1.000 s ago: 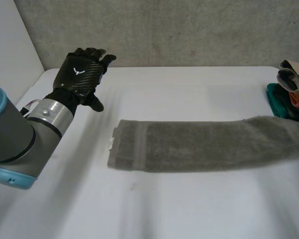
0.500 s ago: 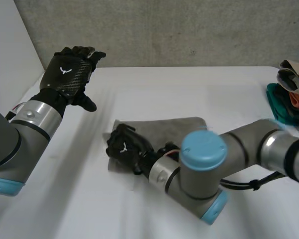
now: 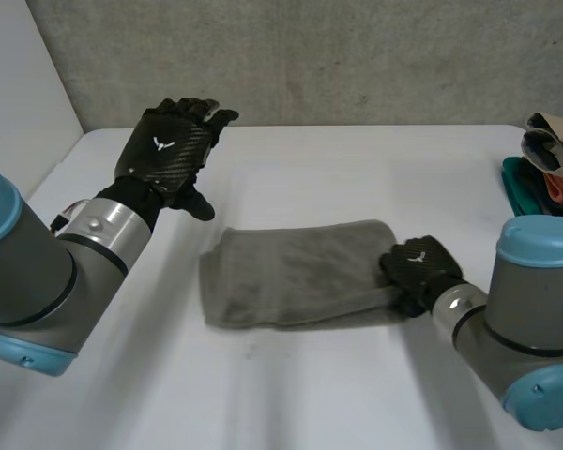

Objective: Fold the laundry.

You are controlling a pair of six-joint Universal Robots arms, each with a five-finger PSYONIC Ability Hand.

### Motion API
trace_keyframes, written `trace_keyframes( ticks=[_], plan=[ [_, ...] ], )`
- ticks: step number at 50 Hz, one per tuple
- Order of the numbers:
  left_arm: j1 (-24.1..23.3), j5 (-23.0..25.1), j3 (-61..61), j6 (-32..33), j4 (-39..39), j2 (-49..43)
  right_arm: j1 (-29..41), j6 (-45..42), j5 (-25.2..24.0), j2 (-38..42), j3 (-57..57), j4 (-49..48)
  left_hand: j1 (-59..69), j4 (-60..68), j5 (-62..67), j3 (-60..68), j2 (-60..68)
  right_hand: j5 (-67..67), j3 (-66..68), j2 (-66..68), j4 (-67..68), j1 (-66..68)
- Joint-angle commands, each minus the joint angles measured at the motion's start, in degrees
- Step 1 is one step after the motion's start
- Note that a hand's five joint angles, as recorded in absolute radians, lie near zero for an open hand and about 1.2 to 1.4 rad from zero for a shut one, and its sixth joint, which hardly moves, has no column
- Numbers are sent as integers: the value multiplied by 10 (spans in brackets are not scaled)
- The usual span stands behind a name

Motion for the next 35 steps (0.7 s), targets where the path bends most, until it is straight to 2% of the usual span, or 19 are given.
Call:
trace_keyframes(
  ticks=[1, 3, 4, 9, 13, 16, 17, 19, 20, 23, 29, 32, 34, 35],
  plan=[
    [-3, -1, -1, 0, 0, 5, 0, -83, 51, 4, -33, -65, -8, -16, -28, -21, -20, 189, 188, 179, 188, 200],
    [-2, -2, -1, 0, 0, 9, 31, -80, 51, -3, -48, -91, -8, -16, -28, -21, -20, 189, 188, 179, 188, 200],
    [-3, -2, 0, 1, -1, 11, 68, -76, 49, -10, -67, -109, -8, -16, -28, -21, -20, 189, 188, 179, 188, 200],
    [-3, -5, -1, 2, -1, 26, 163, -60, 16, -4, -113, -112, -8, -16, -28, -21, -20, 189, 188, 179, 188, 200],
    [0, -9, -1, 1, -4, 30, 232, -67, -62, 70, -138, -111, -8, -16, -28, -21, -20, 189, 188, 179, 188, 200],
    [3, -10, -2, 0, -6, 28, 250, -64, -90, 98, -150, -104, -8, -16, -28, -21, -20, 189, 188, 179, 188, 200],
    [3, -13, -3, -1, -6, 28, 251, -57, -99, 109, -153, -94, -8, -16, -28, -21, -20, 92, 91, 82, 91, 102],
    [3, -31, -3, -5, -6, 27, 250, -52, -99, 109, -157, -83, -8, -16, -28, -21, -20, -237, -239, -248, -239, -227],
    [0, -39, -2, -9, -6, 26, 250, -40, -99, 104, -156, -81, -8, -16, -28, -21, -20, -511, -512, -521, -512, -500],
    [-2, -75, 3, -28, -7, 26, 238, 4, -89, 95, -159, -80, -8, -16, -28, -21, -20, -511, -512, -521, -512, -500],
    [-26, -93, 36, -81, -34, 17, 134, 207, -49, 18, -172, -53, -8, -16, -28, -21, -20, -511, -512, -521, -512, -500],
    [-51, -93, 57, -104, -72, -9, 99, 265, -56, 9, -194, 10, -8, -16, -28, -21, -20, -511, -512, -521, -512, -500],
    [-75, -93, 74, -114, -96, -33, 96, 270, -58, 22, -220, 49, -8, -16, -28, -21, -20, -511, -512, -521, -512, -500],
    [-100, -95, 90, -121, -119, -59, 92, 270, -58, 53, -251, 94, -8, -16, -27, -20, -19, -511, -512, -521, -512, -500]
  ],
)
